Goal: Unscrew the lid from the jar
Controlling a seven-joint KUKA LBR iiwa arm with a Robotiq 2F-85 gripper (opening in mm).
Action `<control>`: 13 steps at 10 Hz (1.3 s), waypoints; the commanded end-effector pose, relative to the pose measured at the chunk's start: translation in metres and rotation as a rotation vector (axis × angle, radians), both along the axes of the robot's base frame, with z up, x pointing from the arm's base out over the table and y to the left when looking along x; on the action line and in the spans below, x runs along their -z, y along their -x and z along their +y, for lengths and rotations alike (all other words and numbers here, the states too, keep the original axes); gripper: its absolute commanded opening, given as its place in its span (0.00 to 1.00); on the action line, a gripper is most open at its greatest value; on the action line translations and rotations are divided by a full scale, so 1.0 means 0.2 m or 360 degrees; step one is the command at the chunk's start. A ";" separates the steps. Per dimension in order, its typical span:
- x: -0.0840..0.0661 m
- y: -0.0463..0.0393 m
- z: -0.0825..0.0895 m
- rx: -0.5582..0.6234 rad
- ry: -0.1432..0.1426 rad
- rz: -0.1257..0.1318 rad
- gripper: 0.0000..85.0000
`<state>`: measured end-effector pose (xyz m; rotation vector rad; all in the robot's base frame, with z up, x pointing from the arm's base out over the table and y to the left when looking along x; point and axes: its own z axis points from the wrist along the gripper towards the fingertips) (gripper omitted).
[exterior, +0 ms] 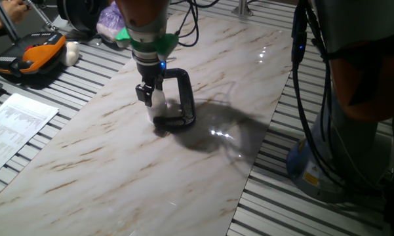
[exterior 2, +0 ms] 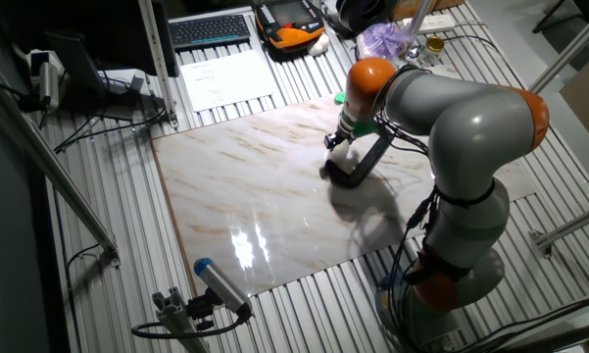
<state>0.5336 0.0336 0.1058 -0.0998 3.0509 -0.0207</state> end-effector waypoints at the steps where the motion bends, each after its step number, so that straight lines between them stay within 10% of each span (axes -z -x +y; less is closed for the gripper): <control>1: -0.03 -0.008 0.01 0.0001 0.0018 0.0010 0.60; 7: -0.16 0.004 0.08 0.0017 -0.0017 0.0032 0.60; 8: -0.18 0.007 0.10 0.0013 -0.0016 0.0042 0.40; 11: -0.21 0.020 0.17 0.0015 -0.0015 0.0061 0.40; 13: -0.24 0.026 0.21 0.0012 -0.0022 0.0073 0.00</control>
